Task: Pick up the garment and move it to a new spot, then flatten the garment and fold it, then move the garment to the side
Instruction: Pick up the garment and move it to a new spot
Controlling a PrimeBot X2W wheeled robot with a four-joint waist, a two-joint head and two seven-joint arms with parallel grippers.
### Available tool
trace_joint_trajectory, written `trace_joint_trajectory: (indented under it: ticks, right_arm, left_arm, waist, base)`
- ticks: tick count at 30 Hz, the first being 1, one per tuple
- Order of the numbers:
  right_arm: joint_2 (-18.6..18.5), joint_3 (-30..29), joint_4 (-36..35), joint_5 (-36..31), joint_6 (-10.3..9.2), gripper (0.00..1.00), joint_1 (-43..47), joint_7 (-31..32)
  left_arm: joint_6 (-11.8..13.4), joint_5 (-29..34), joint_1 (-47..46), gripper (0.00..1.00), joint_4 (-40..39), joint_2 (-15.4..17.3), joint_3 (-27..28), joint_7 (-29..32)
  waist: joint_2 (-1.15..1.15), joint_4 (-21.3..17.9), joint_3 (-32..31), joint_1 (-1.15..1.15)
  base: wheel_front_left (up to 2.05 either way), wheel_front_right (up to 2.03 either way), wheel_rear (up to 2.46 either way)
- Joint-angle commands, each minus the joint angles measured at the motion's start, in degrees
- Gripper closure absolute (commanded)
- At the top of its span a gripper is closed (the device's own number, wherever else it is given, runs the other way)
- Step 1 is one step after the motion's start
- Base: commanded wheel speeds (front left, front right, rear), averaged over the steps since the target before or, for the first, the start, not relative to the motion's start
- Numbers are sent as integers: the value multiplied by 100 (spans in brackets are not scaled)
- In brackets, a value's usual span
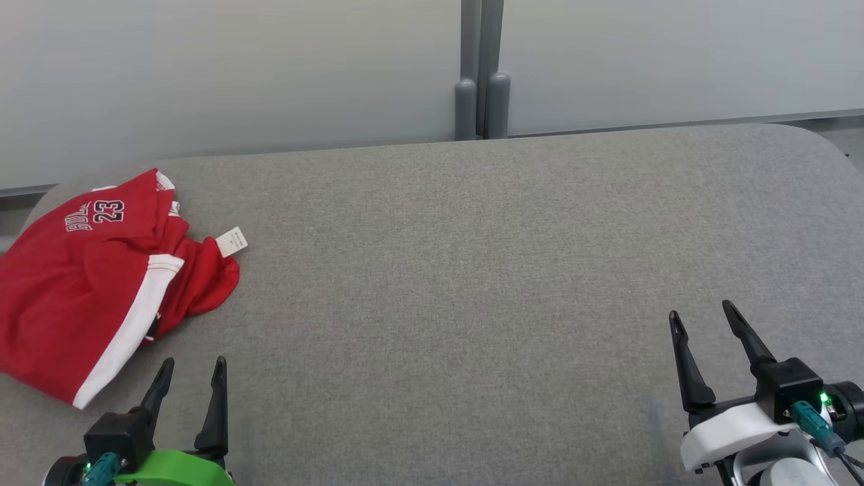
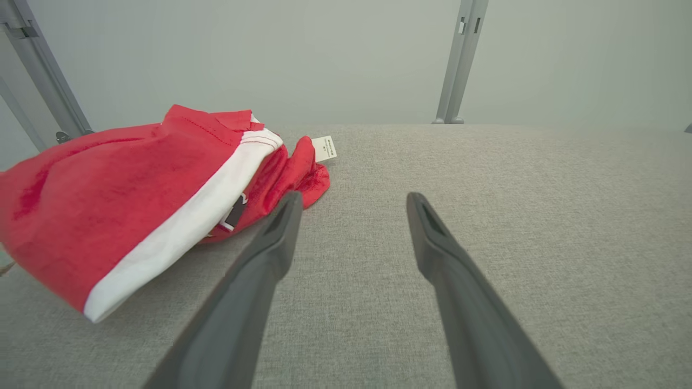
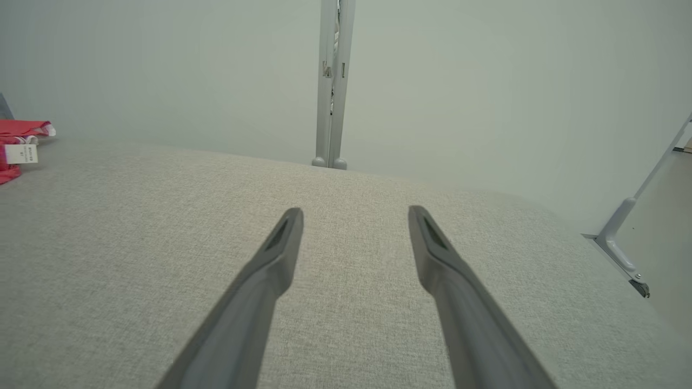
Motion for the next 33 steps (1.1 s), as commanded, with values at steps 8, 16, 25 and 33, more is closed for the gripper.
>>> trace_joint_trajectory:
  ticks: [8,16,25,33]
  right_arm:
    - [-23,173,-29,28,1,0,-26,-24]
    - [-4,347,52,72,1,0,-61,-24]
    - [73,598,162,140,1,0,-180,-24]
    - [98,767,140,127,1,0,-174,-24]
  left_arm:
    - [-17,27,-1,0,-7,-11,118,-19]
    - [-16,38,151,0,-2,9,194,-19]
    - [-16,33,194,0,-15,100,273,-19]
    - [-16,-51,169,0,-21,44,287,-19]
  waist:
    - [42,802,-103,0]
    - [42,1840,-230,0]
    - [42,2497,-301,0]
    - [42,2526,-270,0]
  base:
    - [0,0,0]
    - [0,0,0]
    - [0,0,0]
    - [0,0,0]
